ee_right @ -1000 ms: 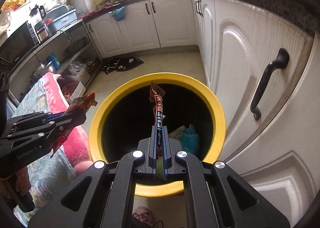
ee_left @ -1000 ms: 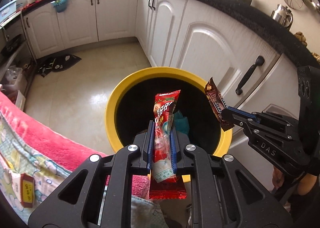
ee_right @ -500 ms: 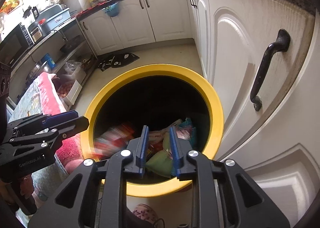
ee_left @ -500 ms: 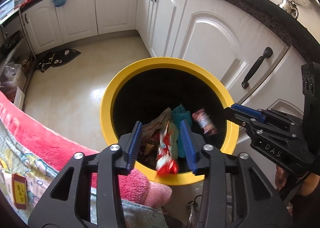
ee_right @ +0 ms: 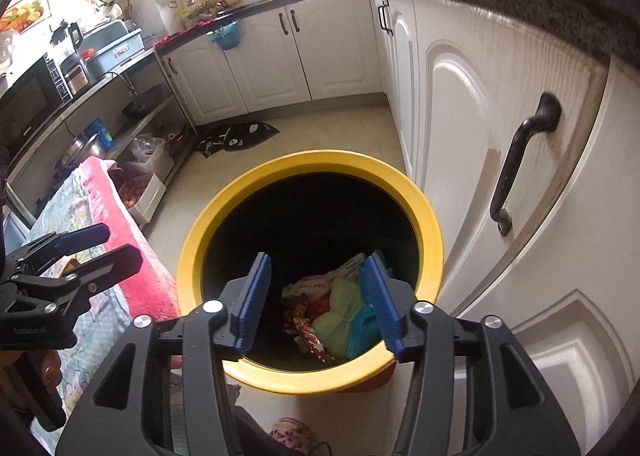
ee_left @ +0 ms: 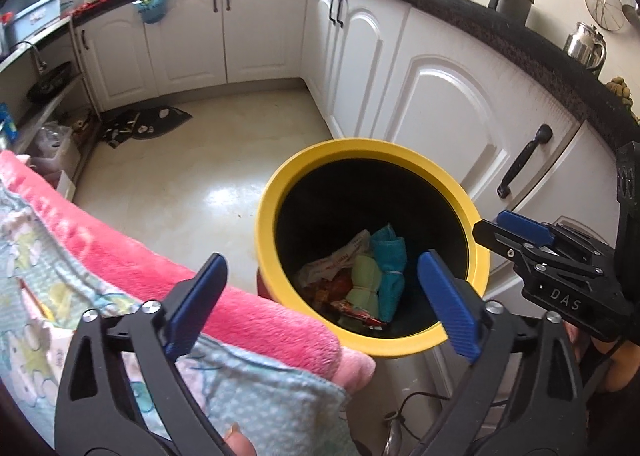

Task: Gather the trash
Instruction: 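Open both tools to drop the chocolate bar and red wrapper into the bin, then move both tools back over the pink box and dark snack bag on the sheet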

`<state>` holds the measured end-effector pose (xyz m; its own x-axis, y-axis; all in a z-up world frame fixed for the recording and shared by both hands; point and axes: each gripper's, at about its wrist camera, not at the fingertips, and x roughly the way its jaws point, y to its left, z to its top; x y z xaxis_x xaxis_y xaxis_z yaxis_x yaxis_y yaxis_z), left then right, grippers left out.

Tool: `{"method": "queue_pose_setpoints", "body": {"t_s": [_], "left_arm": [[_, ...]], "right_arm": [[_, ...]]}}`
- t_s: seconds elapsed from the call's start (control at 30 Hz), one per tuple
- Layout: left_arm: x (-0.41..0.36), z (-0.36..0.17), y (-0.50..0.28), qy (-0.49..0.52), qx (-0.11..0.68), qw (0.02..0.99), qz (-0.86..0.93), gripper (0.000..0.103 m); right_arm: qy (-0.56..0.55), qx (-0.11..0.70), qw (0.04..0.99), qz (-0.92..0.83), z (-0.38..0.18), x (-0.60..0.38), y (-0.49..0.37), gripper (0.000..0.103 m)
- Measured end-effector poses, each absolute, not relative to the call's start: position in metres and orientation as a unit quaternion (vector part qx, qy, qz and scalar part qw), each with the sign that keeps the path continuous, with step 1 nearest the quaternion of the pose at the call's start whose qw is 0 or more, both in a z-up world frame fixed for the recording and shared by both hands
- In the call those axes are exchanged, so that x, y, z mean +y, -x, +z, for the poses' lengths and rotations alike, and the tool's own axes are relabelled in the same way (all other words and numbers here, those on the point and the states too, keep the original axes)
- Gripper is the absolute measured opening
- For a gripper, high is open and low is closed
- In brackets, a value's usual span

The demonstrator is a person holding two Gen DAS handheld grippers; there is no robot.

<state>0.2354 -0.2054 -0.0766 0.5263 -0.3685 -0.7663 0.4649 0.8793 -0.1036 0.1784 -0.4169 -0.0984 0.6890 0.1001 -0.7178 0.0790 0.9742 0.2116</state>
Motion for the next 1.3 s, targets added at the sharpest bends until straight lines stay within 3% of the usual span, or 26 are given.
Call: {"method": "queue_pose_setpoints", "body": {"t_s": [0.37,0.93,1.3], "left_arm": [[-0.186,-0.058,-0.223,-0.051,0.405,0.885,-0.224,0.092],[-0.139,-0.035,-0.203,-0.027,0.380,0.903,-0.197,0.092],[-0.095,-0.018,-0.186,-0.003,0.357,0.918,-0.171,0.092]], "right_arm": [[-0.111,0.365,0.924,0.002,-0.073,-0.412,-0.166,0.067],[-0.086,0.334,0.938,0.018,-0.038,-0.379,-0.148,0.076],[-0.059,0.318,0.945,0.050,-0.020,-0.340,-0.136,0.077]]}}
